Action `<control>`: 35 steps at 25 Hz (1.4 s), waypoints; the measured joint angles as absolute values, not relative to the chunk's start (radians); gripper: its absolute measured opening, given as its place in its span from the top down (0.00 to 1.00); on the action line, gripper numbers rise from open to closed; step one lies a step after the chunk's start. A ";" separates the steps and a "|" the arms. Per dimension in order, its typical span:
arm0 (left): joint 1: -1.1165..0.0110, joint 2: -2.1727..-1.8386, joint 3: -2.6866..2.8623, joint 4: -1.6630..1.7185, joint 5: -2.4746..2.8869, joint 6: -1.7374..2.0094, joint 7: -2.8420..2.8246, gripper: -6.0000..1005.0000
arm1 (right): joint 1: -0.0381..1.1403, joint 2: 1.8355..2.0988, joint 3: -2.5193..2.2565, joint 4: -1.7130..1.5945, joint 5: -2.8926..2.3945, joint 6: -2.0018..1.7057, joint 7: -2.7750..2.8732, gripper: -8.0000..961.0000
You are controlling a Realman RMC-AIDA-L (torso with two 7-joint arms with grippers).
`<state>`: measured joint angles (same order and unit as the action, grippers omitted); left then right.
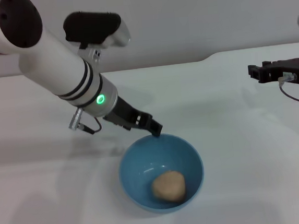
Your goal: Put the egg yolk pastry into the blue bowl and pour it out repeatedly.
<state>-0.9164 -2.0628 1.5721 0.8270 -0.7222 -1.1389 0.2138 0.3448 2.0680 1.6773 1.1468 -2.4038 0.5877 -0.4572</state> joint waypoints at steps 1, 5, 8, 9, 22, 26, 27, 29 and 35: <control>-0.912 -2.062 1.563 0.838 -0.722 -1.134 0.219 0.30 | 0.344 2.068 1.680 1.146 -2.404 0.588 -0.457 0.67; -0.885 -2.064 1.527 0.877 -0.723 -1.093 0.256 0.25 | 0.344 2.068 1.691 1.144 -2.404 0.587 -0.459 0.67; -0.855 -2.064 1.518 0.909 -0.723 -1.038 0.261 0.25 | 0.344 2.068 1.703 1.136 -2.404 0.585 -0.459 0.67; -0.843 -2.063 1.515 0.920 -0.722 -1.018 0.261 0.25 | 0.344 2.068 1.705 1.132 -2.404 0.585 -0.459 0.67; -0.452 -2.061 1.582 1.146 -0.948 -0.292 0.478 0.26 | 0.337 2.077 1.673 1.023 -2.457 0.365 -0.494 0.67; -0.369 -2.060 1.683 1.144 -0.960 -0.030 0.497 0.26 | 0.280 2.076 1.500 0.981 -2.461 0.064 -0.493 0.67; -0.345 -2.059 1.716 1.143 -0.958 0.051 0.496 0.26 | 0.273 2.077 1.473 0.971 -2.458 0.013 -0.490 0.67; -0.302 -2.059 1.786 1.135 -0.955 0.210 0.493 0.26 | 0.266 2.077 1.430 0.949 -2.451 -0.061 -0.486 0.67; -0.235 -2.059 1.994 0.975 -0.880 0.733 0.426 0.26 | 0.250 2.079 1.269 0.815 -2.446 -0.393 -0.406 0.67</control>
